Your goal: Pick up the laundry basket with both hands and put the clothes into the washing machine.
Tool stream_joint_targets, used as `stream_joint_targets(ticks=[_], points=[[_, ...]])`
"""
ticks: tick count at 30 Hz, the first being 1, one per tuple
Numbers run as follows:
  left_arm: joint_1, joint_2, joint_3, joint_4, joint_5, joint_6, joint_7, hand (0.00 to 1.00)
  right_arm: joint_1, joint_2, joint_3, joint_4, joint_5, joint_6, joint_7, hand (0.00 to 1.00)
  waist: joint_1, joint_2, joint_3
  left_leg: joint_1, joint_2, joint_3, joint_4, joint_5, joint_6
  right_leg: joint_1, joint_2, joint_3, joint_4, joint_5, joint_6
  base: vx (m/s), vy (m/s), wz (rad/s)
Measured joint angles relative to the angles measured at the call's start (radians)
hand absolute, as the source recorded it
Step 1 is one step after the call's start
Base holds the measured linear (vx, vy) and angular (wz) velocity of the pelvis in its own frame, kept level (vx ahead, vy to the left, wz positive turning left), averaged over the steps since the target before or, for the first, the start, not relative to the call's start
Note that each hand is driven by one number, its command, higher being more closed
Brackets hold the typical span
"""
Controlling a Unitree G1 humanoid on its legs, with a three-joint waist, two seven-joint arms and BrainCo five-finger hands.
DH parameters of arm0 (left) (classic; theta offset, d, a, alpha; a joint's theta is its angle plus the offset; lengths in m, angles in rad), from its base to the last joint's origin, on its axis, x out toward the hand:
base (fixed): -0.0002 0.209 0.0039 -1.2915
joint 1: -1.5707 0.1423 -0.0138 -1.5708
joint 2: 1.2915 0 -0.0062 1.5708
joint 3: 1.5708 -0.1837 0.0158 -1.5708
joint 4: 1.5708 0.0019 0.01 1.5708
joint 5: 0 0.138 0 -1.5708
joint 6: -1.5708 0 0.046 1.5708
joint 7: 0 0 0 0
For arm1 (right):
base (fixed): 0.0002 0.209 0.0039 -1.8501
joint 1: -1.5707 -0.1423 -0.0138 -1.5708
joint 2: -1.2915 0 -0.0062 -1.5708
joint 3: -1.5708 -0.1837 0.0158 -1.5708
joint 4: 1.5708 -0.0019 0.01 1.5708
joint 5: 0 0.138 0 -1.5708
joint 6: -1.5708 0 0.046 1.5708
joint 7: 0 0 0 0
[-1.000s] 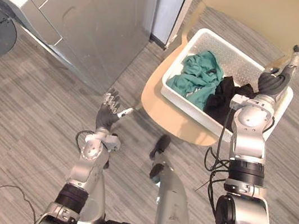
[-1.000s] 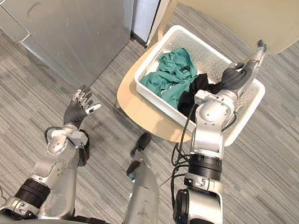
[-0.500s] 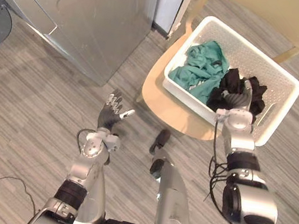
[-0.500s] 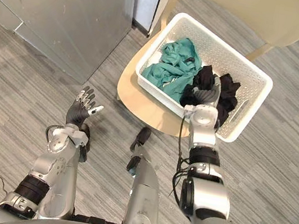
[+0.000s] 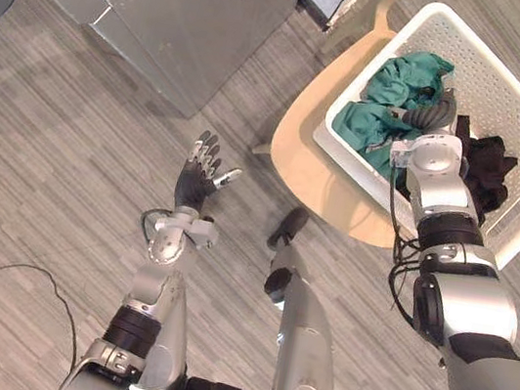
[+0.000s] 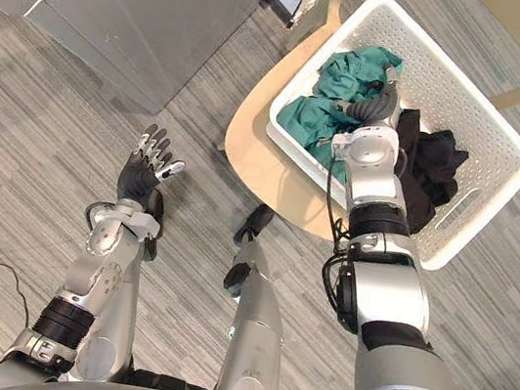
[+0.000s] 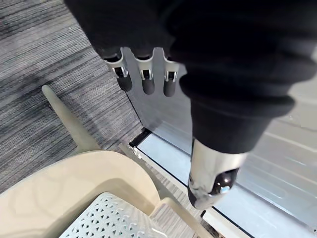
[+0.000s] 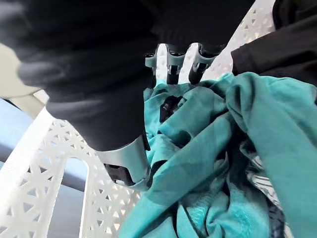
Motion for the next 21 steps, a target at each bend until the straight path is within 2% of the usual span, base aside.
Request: stream_joint_targets(ticks=[5, 11, 16, 21], points=[[0.0, -0.01, 0.005, -0.005, -0.013, -0.002, 0.011, 0.0, -0.02, -0.027, 0.081, 0.03, -0.001, -0.004, 0.044, 0.0, 0.001, 0.0, 0.0, -0.012, 0.0, -0.005, -0.004, 0.0, 0.0, -0.005, 0.002, -0.008, -0.001, -0.002, 0.002, 0.04, 0.0, 0.04], [0.006, -0.019, 0.014, -0.005, -0.032, -0.002, 0.007, 0.0, -0.065, -0.043, 0.224, 0.145, -0.006, -0.016, 0.103, 0.0, 0.002, 0.0, 0.0, -0.047, 0.005, -0.009, -0.002, 0.003, -0.005, -0.033, 0.003, -0.019, 0.001, -0.002, 0.002, 0.0, -0.001, 0.01], [0.02, -0.021, 0.016, -0.005, -0.031, 0.001, -0.018, 0.0, -0.097, -0.082, 0.364, 0.212, -0.042, -0.028, 0.138, 0.0, 0.008, 0.0, -0.002, -0.07, 0.011, -0.012, -0.005, 0.004, 0.002, -0.045, 0.004, -0.03, 0.001, -0.004, 0.002, 0.01, 0.004, 0.06], [0.02, -0.021, 0.025, -0.001, -0.03, 0.005, -0.029, 0.0, -0.105, -0.107, 0.419, 0.224, -0.12, -0.029, 0.179, 0.0, 0.01, 0.0, -0.004, -0.081, 0.009, -0.013, -0.02, 0.02, -0.007, -0.059, 0.003, -0.036, 0.001, -0.005, -0.001, 0.02, 0.003, 0.04]])
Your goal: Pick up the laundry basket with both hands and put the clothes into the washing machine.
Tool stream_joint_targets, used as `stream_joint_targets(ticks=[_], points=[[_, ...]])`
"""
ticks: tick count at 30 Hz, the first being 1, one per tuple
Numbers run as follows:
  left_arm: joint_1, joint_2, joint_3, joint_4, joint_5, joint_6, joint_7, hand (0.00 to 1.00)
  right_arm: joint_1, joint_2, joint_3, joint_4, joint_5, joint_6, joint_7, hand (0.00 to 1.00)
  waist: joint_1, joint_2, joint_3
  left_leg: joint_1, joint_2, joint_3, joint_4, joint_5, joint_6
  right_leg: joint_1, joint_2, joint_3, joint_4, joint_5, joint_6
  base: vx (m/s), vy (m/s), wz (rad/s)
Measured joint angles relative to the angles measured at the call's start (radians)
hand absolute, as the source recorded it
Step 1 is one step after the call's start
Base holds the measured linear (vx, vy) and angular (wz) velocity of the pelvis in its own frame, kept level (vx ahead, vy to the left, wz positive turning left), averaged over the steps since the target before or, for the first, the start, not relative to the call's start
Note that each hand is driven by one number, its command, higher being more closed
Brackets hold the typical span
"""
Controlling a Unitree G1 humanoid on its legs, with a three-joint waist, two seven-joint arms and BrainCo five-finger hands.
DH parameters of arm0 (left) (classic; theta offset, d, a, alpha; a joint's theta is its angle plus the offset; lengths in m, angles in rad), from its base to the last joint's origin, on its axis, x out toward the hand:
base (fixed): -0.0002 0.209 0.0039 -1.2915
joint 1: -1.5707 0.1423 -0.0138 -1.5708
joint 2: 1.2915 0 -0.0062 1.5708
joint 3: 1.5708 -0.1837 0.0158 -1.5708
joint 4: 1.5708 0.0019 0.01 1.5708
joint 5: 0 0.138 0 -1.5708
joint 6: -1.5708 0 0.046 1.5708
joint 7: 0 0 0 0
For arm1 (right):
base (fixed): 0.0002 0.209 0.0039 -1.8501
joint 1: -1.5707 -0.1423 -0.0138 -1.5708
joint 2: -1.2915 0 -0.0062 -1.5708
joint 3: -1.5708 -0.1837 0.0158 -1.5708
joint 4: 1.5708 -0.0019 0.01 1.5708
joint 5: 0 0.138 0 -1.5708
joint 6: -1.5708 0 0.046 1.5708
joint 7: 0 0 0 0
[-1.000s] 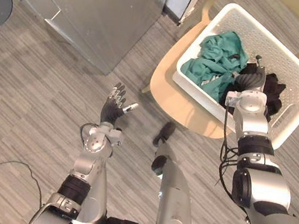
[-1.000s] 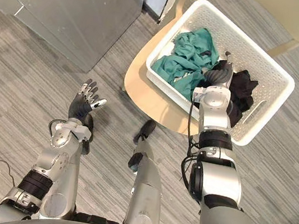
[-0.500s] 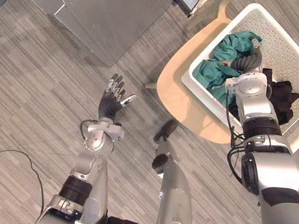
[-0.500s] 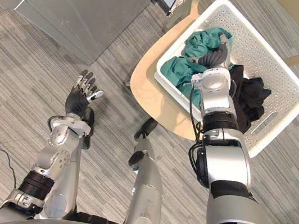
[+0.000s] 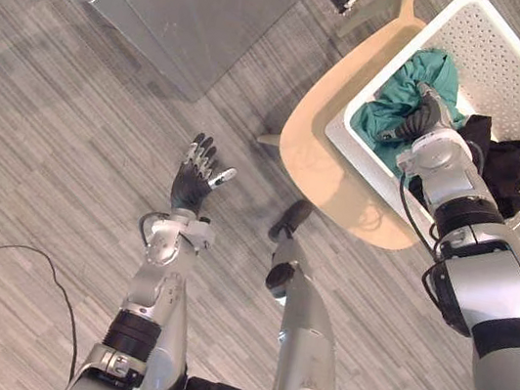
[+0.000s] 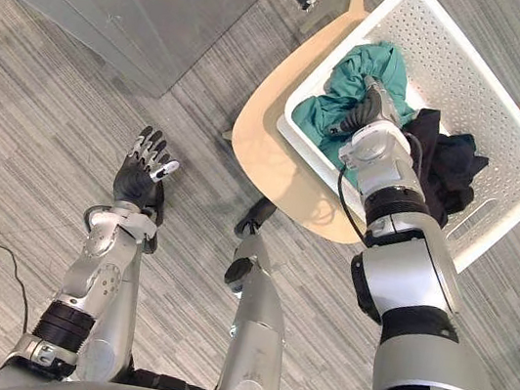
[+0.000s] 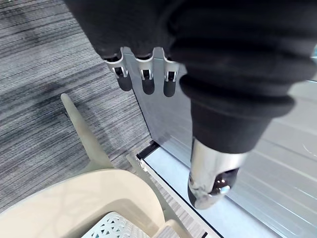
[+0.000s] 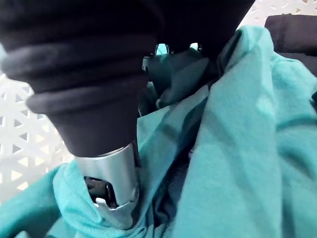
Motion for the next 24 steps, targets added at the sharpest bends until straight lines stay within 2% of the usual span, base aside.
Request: stream_joint_targets(ticks=[6, 7, 10, 13, 17, 19, 20, 21, 23, 24], points=[[-0.003, -0.004, -0.002, 0.007, 0.0, 0.007, -0.005, 0.0, -0.017, -0.006, 0.043, 0.024, -0.111, 0.008, 0.019, 0.0, 0.007, 0.001, -0.007, 0.01, -0.009, -0.006, -0.051, 0.031, -0.003, -0.005, -0.002, -0.013, -0.001, -0.004, -0.01, 0.01, -0.009, 0.07], [-0.002, -0.007, -0.002, 0.008, 0.0, 0.007, -0.005, 0.0, -0.015, -0.006, 0.055, 0.026, -0.117, 0.017, 0.019, 1.0, 0.011, 0.001, -0.018, 0.009, -0.011, -0.006, -0.064, 0.039, -0.006, -0.01, -0.002, -0.016, -0.003, -0.004, -0.013, 0.0, -0.017, 0.11], [-0.001, -0.009, -0.003, 0.01, 0.0, 0.007, -0.004, 0.0, -0.015, 0.008, 0.079, 0.058, -0.117, 0.033, 0.015, 1.0, 0.02, 0.001, -0.064, -0.002, -0.015, -0.004, -0.097, 0.059, -0.015, -0.034, -0.002, -0.018, -0.008, -0.007, -0.016, 0.0, -0.017, 0.07], [-0.001, -0.021, 0.001, 0.004, 0.0, 0.007, -0.002, 0.0, -0.021, 0.012, 0.076, 0.062, -0.109, 0.04, 0.005, 1.0, 0.024, 0.001, -0.071, 0.0, -0.017, -0.001, -0.113, 0.073, -0.015, -0.04, -0.002, -0.018, -0.009, -0.011, -0.016, 0.0, -0.004, 0.01], [-0.002, -0.021, 0.016, 0.004, -0.001, 0.007, 0.007, 0.0, -0.014, 0.042, -0.003, 0.061, 0.026, 0.036, -0.051, 1.0, 0.022, 0.001, -0.071, 0.0, -0.016, 0.001, -0.124, 0.082, -0.018, -0.045, -0.001, -0.018, -0.01, -0.011, -0.016, 0.0, 0.0, 0.0], [-0.004, -0.022, 0.025, 0.0, -0.002, 0.007, 0.009, 0.0, -0.004, 0.051, -0.054, 0.058, 0.148, 0.015, -0.07, 1.0, 0.022, 0.001, -0.071, 0.0, -0.015, 0.002, -0.124, 0.082, -0.018, -0.045, -0.001, -0.018, -0.01, -0.011, -0.016, 0.0, 0.0, 0.0], [-0.006, -0.022, 0.028, -0.004, -0.003, 0.007, 0.009, 0.0, 0.009, 0.053, -0.101, 0.048, 0.269, -0.007, -0.077, 1.0, 0.023, 0.001, -0.071, 0.0, -0.015, 0.003, -0.123, 0.083, -0.017, -0.045, -0.001, -0.018, -0.009, -0.011, -0.015, 0.0, 0.0, 0.0], [-0.007, -0.022, 0.032, -0.004, -0.003, 0.006, 0.009, 0.0, 0.018, 0.053, -0.125, 0.038, 0.318, -0.016, -0.078, 1.0, 0.024, 0.001, -0.071, 0.001, -0.015, 0.003, -0.123, 0.086, -0.012, -0.045, -0.002, -0.018, -0.009, -0.011, -0.015, 0.0, 0.0, 0.0], [-0.016, -0.025, 0.06, -0.004, -0.004, 0.006, 0.009, 0.0, 0.05, 0.059, -0.212, 0.004, 0.52, -0.049, -0.078, 1.0, 0.023, 0.001, -0.071, 0.002, -0.015, 0.004, -0.122, 0.088, -0.01, -0.045, -0.002, -0.018, -0.008, -0.011, -0.015, 0.0, 0.0, 0.0], [-0.018, -0.025, 0.066, -0.004, -0.004, 0.006, 0.009, 0.0, 0.057, 0.062, -0.232, -0.007, 0.567, -0.057, -0.078, 1.0, 0.023, 0.001, -0.071, 0.003, -0.014, 0.004, -0.122, 0.088, -0.01, -0.045, -0.002, -0.017, -0.007, -0.011, -0.015, 0.0, 0.0, 0.0]])
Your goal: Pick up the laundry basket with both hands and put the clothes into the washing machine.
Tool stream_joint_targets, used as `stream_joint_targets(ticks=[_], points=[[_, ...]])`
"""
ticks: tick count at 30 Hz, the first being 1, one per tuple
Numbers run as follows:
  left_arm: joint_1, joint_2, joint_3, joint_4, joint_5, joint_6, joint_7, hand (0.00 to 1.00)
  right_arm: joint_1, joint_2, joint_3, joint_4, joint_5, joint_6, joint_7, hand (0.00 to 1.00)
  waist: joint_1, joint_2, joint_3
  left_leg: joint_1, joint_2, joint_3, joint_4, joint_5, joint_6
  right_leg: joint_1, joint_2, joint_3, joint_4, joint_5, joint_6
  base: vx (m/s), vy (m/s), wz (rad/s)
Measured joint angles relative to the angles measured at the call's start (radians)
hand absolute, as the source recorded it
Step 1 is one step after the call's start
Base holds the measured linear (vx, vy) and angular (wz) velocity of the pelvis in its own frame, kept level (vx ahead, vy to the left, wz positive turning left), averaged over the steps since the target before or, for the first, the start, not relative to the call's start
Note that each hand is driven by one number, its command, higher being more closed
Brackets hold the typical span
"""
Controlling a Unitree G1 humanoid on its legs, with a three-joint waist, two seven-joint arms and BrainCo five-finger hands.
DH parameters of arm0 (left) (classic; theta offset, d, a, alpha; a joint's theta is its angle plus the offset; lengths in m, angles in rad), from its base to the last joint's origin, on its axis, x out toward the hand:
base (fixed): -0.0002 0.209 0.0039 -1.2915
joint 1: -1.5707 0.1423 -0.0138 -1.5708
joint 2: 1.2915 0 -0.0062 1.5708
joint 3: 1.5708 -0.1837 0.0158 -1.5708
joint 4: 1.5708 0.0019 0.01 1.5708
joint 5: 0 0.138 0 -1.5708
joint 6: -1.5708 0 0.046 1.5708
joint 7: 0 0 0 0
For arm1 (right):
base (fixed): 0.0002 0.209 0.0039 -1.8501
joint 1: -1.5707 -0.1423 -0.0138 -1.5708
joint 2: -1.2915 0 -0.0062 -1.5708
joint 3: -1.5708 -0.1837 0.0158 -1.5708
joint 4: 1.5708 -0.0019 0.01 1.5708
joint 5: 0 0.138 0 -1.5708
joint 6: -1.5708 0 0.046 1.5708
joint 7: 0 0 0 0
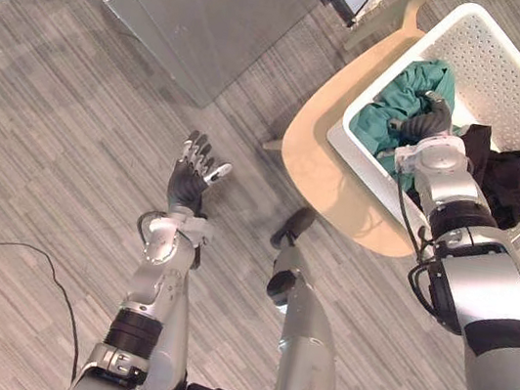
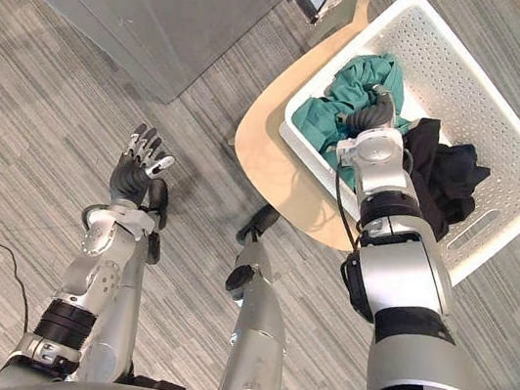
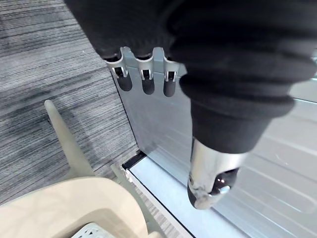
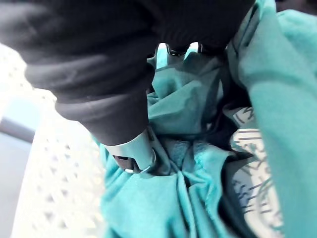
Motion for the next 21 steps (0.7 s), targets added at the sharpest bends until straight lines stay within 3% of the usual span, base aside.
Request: stream_joint_targets(ticks=[1, 10, 13, 21], points=[[-0.003, -0.001, 0.008, 0.0, -0.002, 0.0, -0.002, 0.0, 0.016, 0.007, -0.036, -0.016, 0.128, -0.026, 0.002, 1.0, 0.0, 0.0, 0.0, 0.002, 0.001, 0.002, 0.001, 0.0, 0.0, 0.0, 0.0, 0.001, 0.002, 0.0, 0.0, 0.01, 0.001, -0.03], [-0.002, -0.002, 0.033, 0.001, -0.019, -0.002, -0.006, 0.0, 0.176, 0.135, -0.269, -0.196, 0.667, -0.145, 0.053, 1.0, 0.006, 0.0, 0.0, 0.019, 0.014, 0.007, 0.016, -0.005, 0.0, 0.003, 0.002, 0.01, 0.033, -0.016, -0.003, 0.01, -0.003, -0.04], [0.002, -0.001, 0.049, 0.001, -0.019, -0.004, -0.004, 0.0, 0.26, 0.218, -0.33, -0.335, 0.775, -0.187, 0.055, 1.0, 0.008, 0.0, 0.0, 0.032, 0.016, 0.017, 0.014, -0.005, 0.0, 0.004, 0.002, 0.022, 0.037, -0.016, -0.003, 0.0, -0.009, -0.08], [0.005, -0.002, 0.068, 0.001, -0.019, -0.016, 0.013, 0.0, 0.436, 0.401, -0.423, -0.694, 0.897, -0.299, 0.064, 1.0, 0.002, 0.003, 0.002, 0.06, 0.014, 0.039, 0.017, -0.012, -0.003, 0.011, -0.007, 0.04, 0.061, -0.027, -0.004, 0.0, -0.001, -0.03]])
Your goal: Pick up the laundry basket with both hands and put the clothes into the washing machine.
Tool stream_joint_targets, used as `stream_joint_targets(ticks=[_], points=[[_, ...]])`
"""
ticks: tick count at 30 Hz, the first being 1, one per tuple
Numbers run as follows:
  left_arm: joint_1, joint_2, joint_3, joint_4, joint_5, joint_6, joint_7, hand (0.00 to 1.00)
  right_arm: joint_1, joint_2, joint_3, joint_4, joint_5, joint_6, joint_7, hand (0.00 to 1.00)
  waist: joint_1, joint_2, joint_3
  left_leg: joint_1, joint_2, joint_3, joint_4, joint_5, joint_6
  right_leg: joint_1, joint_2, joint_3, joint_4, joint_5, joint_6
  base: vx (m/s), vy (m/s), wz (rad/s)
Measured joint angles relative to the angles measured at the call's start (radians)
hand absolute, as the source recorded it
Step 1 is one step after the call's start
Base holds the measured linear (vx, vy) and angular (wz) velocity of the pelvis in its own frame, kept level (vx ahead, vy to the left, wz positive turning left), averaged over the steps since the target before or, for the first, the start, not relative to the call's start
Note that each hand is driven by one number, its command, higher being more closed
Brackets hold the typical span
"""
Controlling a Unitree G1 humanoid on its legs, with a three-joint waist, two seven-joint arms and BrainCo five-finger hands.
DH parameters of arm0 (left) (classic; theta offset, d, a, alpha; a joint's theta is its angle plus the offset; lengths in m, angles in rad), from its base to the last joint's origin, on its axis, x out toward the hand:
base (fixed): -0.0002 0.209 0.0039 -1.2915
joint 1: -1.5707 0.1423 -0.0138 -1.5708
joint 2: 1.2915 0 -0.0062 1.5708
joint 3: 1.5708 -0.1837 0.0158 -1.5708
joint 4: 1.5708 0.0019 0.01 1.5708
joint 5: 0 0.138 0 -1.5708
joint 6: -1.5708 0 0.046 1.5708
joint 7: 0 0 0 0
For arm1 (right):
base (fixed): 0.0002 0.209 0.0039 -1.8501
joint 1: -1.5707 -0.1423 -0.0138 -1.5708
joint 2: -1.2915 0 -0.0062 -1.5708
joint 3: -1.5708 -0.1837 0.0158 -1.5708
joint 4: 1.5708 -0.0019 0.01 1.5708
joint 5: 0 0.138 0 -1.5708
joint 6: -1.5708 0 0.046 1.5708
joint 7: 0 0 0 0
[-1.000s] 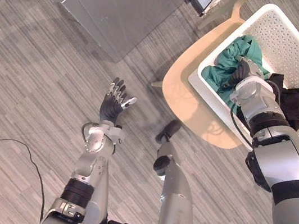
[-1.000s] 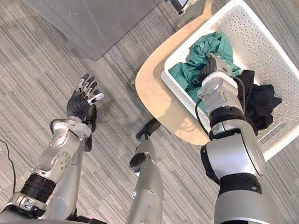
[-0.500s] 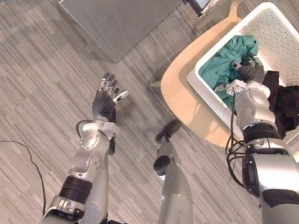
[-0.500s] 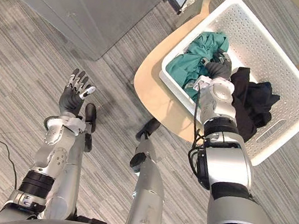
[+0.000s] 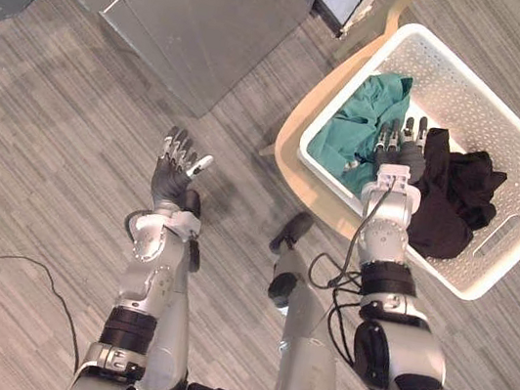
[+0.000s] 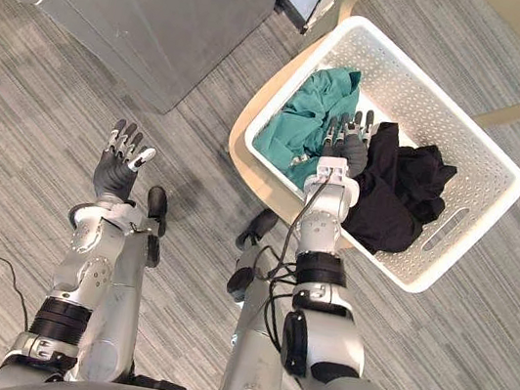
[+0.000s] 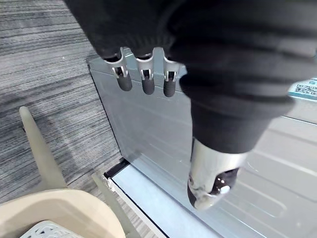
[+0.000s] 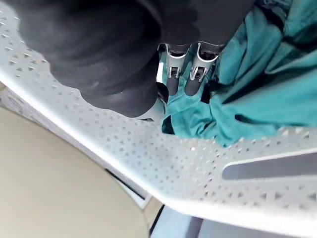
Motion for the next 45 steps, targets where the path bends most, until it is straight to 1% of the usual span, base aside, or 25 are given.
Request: stream_joint_targets(ticks=[2, 5, 7, 9, 10, 14, 15, 18, 19, 20, 21, 22, 25, 26, 27, 28, 29, 31, 32, 33, 35, 38, 41, 45], points=[[0.003, 0.0, 0.0, 0.0, 0.0, -0.006, 0.005, 0.0, 0.034, 0.023, -0.017, -0.072, 0.009, -0.036, 0.012, 1.0, -0.002, 0.002, 0.001, 0.007, -0.003, 0.004, 0.001, -0.004, -0.001, 0.0, -0.006, 0.005, 0.012, -0.007, 0.0, 0.0, 0.0, 0.0], [0.006, 0.001, -0.001, 0.0, 0.001, -0.01, 0.005, 0.0, 0.082, 0.048, -0.027, -0.181, 0.013, -0.066, 0.015, 1.0, -0.009, 0.003, 0.005, 0.008, -0.002, 0.009, 0.015, -0.013, -0.001, 0.002, -0.007, 0.01, 0.015, -0.011, -0.001, 0.0, -0.001, -0.03], [0.01, 0.002, -0.003, 0.0, 0.001, -0.01, 0.005, 0.0, 0.133, 0.064, -0.028, -0.263, 0.011, -0.096, 0.021, 1.0, -0.016, 0.003, 0.006, 0.012, -0.003, 0.012, 0.02, -0.018, 0.001, 0.008, -0.01, 0.013, 0.015, -0.01, 0.0, 0.0, 0.0, 0.0], [0.01, 0.002, -0.004, 0.0, 0.001, -0.011, 0.006, 0.0, 0.158, 0.073, -0.038, -0.298, 0.01, -0.112, 0.025, 1.0, -0.019, 0.004, 0.011, 0.016, -0.002, 0.014, 0.03, -0.025, 0.001, 0.011, -0.012, 0.016, 0.022, -0.012, 0.002, 0.0, -0.001, -0.02], [0.01, 0.002, -0.004, 0.0, 0.001, -0.014, 0.006, 0.0, 0.163, 0.074, -0.039, -0.314, 0.007, -0.123, 0.025, 1.0, -0.021, 0.005, 0.025, 0.026, -0.001, 0.016, 0.035, -0.031, 0.001, 0.019, -0.013, 0.019, 0.029, -0.014, 0.006, 0.01, -0.004, -0.04], [0.011, 0.003, -0.008, 0.0, 0.001, -0.014, 0.007, 0.0, 0.174, 0.08, -0.054, -0.371, -0.011, -0.136, 0.023, 1.0, -0.032, 0.006, 0.055, 0.031, -0.001, 0.017, 0.035, -0.034, -0.001, 0.024, -0.014, 0.019, 0.029, -0.019, 0.008, 0.0, 0.0, 0.0], [0.012, 0.003, -0.01, 0.0, 0.001, -0.014, 0.007, 0.0, 0.179, 0.08, -0.053, -0.381, -0.013, -0.142, 0.021, 0.0, -0.033, 0.006, 0.061, 0.031, -0.001, 0.017, 0.035, -0.034, -0.001, 0.024, -0.014, 0.019, 0.029, -0.019, 0.008, 0.0, 0.0, 0.0], [0.012, 0.003, -0.01, 0.0, 0.001, -0.014, 0.008, 0.0, 0.199, 0.074, -0.052, -0.378, -0.096, -0.133, -0.039, 0.0, -0.037, 0.004, 0.066, 0.031, 0.003, 0.018, 0.041, -0.038, 0.001, 0.024, -0.013, 0.019, 0.031, -0.017, 0.01, 0.01, -0.006, -0.02], [0.013, 0.003, -0.011, 0.0, 0.0, -0.014, 0.011, 0.0, 0.211, 0.063, -0.051, -0.376, -0.165, -0.102, -0.073, 0.0, -0.04, 0.004, 0.067, 0.03, 0.009, 0.019, 0.059, -0.047, 0.005, 0.024, -0.012, 0.02, 0.042, -0.021, 0.011, 0.04, -0.014, -0.08], [0.013, 0.003, -0.011, 0.0, 0.0, -0.014, 0.013, 0.0, 0.216, 0.057, -0.051, -0.376, -0.195, -0.088, -0.087, 0.0, -0.042, 0.004, 0.067, 0.029, 0.01, 0.019, 0.064, -0.051, 0.005, 0.024, -0.012, 0.021, 0.045, -0.023, 0.013, 0.04, 0.002, -0.09], [0.012, 0.003, -0.011, -0.001, 0.0, -0.014, 0.018, 0.0, 0.225, 0.04, -0.05, -0.369, -0.255, -0.059, -0.102, 0.0, -0.046, 0.004, 0.067, 0.027, 0.012, 0.019, 0.078, -0.06, 0.006, 0.024, -0.013, 0.022, 0.052, -0.026, 0.013, 0.03, 0.011, -0.04], [0.013, 0.003, -0.011, -0.001, 0.0, -0.014, 0.02, 0.0, 0.226, 0.031, -0.051, -0.359, -0.29, -0.045, -0.11, 0.0, -0.047, 0.004, 0.067, 0.025, 0.013, 0.018, 0.086, -0.064, 0.007, 0.024, -0.014, 0.022, 0.056, -0.028, 0.014, 0.02, 0.02, -0.04], [0.012, 0.003, -0.012, -0.001, 0.0, -0.014, 0.027, 0.0, 0.199, -0.024, -0.052, -0.237, -0.432, 0.03, -0.152, 0.0, -0.056, 0.003, 0.069, 0.025, 0.01, 0.017, 0.106, -0.077, 0.009, 0.024, -0.026, 0.024, 0.082, -0.039, 0.017, 0.0, 0.007, 0.02], [0.012, 0.003, -0.012, -0.001, 0.0, -0.015, 0.027, 0.0, 0.17, -0.043, -0.051, -0.185, -0.496, 0.065, -0.173, 0.0, -0.056, 0.004, 0.07, 0.025, 0.007, 0.016, 0.105, -0.079, 0.014, 0.024, -0.029, 0.024, 0.082, -0.039, 0.017, 0.0, 0.014, 0.04], [0.012, 0.003, -0.013, -0.001, 0.0, -0.016, 0.027, 0.0, 0.153, -0.05, -0.052, -0.16, -0.523, 0.082, -0.178, 0.0, -0.056, 0.004, 0.07, 0.025, 0.006, 0.015, 0.105, -0.08, 0.014, 0.024, -0.029, 0.024, 0.081, -0.038, 0.017, 0.0, 0.0, 0.0], [0.012, 0.004, -0.019, -0.001, 0.0, -0.018, 0.028, 0.0, 0.11, -0.068, -0.045, -0.113, -0.572, 0.115, -0.193, 0.0, -0.055, 0.005, 0.074, 0.024, 0.006, 0.014, 0.104, -0.08, 0.014, 0.024, -0.029, 0.023, 0.079, -0.036, 0.015, 0.0, 0.0, 0.0], [0.012, 0.006, -0.025, -0.001, 0.0, -0.02, 0.028, 0.0, 0.085, -0.079, -0.038, -0.088, -0.594, 0.128, -0.196, 0.0, -0.054, 0.005, 0.077, 0.023, 0.005, 0.012, 0.103, -0.08, 0.014, 0.024, -0.029, 0.022, 0.076, -0.034, 0.014, 0.0, 0.0, 0.0], [0.012, 0.012, -0.054, -0.002, 0.0, -0.024, 0.029, 0.0, -0.04, -0.136, 0.02, 0.011, -0.682, 0.173, -0.208, 0.0, -0.054, 0.01, 0.086, 0.005, 0.005, 0.003, 0.098, -0.077, 0.008, 0.023, -0.021, 0.014, 0.047, -0.018, 0.013, -0.02, -0.025, 0.05], [0.01, 0.012, -0.063, -0.001, 0.0, -0.024, 0.029, 0.0, -0.087, -0.156, 0.039, 0.05, -0.711, 0.187, -0.209, 0.0, -0.053, 0.01, 0.087, -0.003, 0.005, 0.0, 0.094, -0.074, 0.007, 0.021, -0.015, 0.012, 0.028, -0.007, 0.013, -0.03, -0.022, 0.06], [0.008, 0.013, -0.078, -0.001, 0.0, -0.025, 0.03, 0.0, -0.141, -0.182, 0.064, 0.103, -0.722, 0.193, -0.209, 0.0, -0.047, 0.01, 0.087, -0.014, 0.005, -0.002, 0.086, -0.067, 0.007, 0.02, -0.011, 0.007, 0.005, 0.004, 0.014, -0.02, -0.013, 0.04], [0.006, 0.009, -0.093, -0.001, 0.0, -0.026, 0.032, 0.0, -0.207, -0.207, 0.084, 0.171, -0.753, 0.21, -0.208, 0.0, -0.034, 0.01, 0.087, -0.031, 0.005, -0.003, 0.084, -0.062, 0.009, 0.008, -0.008, 0.004, -0.007, 0.012, 0.012, -0.01, -0.004, 0.03], [0.001, 0.01, -0.11, -0.001, 0.0, -0.027, 0.035, 0.0, -0.276, -0.233, 0.138, 0.275, -0.79, 0.23, -0.207, 0.0, -0.029, 0.01, 0.087, -0.055, 0.005, -0.012, 0.088, -0.056, 0.013, -0.003, -0.009, -0.012, -0.01, 0.018, 0.007, 0.02, 0.009, 0.08], [0.0, 0.008, -0.127, 0.0, -0.002, -0.027, 0.039, 0.0, -0.325, -0.258, 0.211, 0.357, -0.829, 0.231, -0.211, 0.0, -0.029, 0.01, 0.087, -0.067, 0.003, -0.018, 0.088, -0.054, 0.01, -0.008, -0.01, -0.017, -0.01, 0.022, 0.003, 0.05, 0.026, 0.06], [0.0, 0.006, -0.131, 0.001, -0.02, -0.033, 0.041, 0.0, -0.432, -0.312, 0.343, 0.482, -0.836, 0.232, -0.208, 0.0, -0.029, 0.01, 0.087, -0.072, 0.004, -0.02, 0.081, -0.054, 0.01, -0.011, -0.008, -0.021, -0.017, 0.02, 0.005, 0.02, 0.009, 0.0]])
